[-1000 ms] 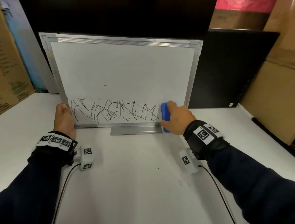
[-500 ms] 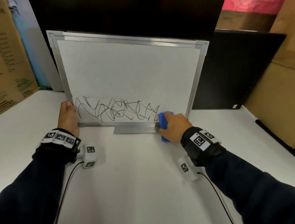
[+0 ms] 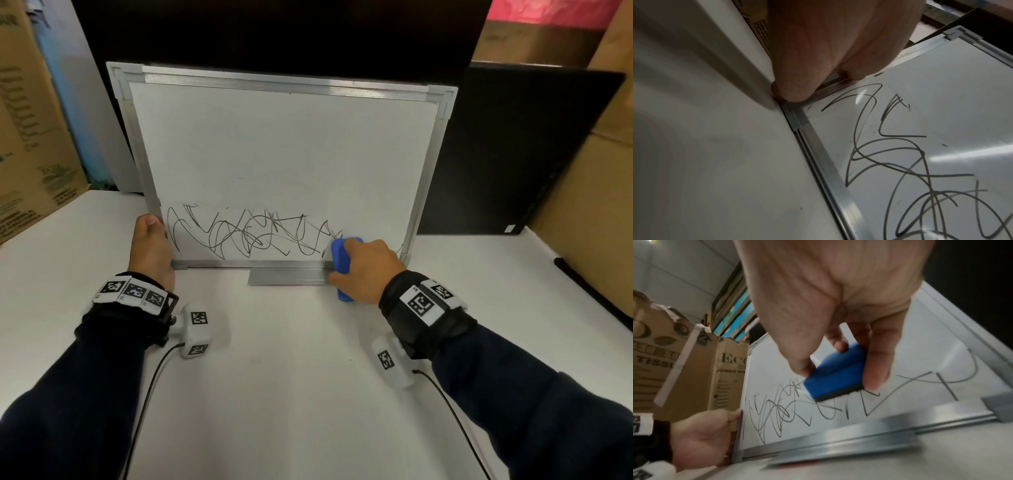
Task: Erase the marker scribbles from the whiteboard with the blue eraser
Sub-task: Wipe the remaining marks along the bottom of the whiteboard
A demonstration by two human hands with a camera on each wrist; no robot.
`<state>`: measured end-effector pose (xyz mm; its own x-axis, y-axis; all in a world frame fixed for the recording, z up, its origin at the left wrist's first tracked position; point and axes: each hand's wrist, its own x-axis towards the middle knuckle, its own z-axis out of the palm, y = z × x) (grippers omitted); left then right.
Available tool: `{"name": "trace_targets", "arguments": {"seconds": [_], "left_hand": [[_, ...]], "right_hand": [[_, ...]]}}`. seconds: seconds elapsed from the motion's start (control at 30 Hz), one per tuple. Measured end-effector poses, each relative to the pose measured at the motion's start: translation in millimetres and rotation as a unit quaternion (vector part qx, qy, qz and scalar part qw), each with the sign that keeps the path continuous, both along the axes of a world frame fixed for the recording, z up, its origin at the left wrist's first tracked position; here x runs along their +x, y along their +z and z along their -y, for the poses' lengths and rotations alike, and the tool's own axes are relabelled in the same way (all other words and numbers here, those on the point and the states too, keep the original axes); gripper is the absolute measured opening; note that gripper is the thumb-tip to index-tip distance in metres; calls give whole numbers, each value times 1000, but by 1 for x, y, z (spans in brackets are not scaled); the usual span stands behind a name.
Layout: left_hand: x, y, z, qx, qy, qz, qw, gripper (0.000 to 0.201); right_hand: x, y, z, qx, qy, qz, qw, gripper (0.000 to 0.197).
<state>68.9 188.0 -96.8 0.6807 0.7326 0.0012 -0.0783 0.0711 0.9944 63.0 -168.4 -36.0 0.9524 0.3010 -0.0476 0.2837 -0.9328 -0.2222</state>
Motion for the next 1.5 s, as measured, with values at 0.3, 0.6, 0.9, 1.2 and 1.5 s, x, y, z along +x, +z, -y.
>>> {"name": "trace_targets", "arguments": {"seconds": [0.3,0.6,0.9,1.2,1.5], "left_hand": [[-1,-4,-5,19,-1,-12,1000,31],[0,-4,-5,17,-3,-3,1000,32],[1,-6,-8,26,-3,-10,1000,30],[-1,-7,-8,24,-11,2,1000,30],[-4,-8,-9,34,-16,-2,999,34]], "right_hand": [[-2,7,-18,-5,-4,-2,1000,47],[3,22,-25,75,4,115,991,42],[3,19,-26,91,11,124,988,37],[2,13,-41,62,24,74,995,37],[0,14,-55,61,30,87,994,35]]}}
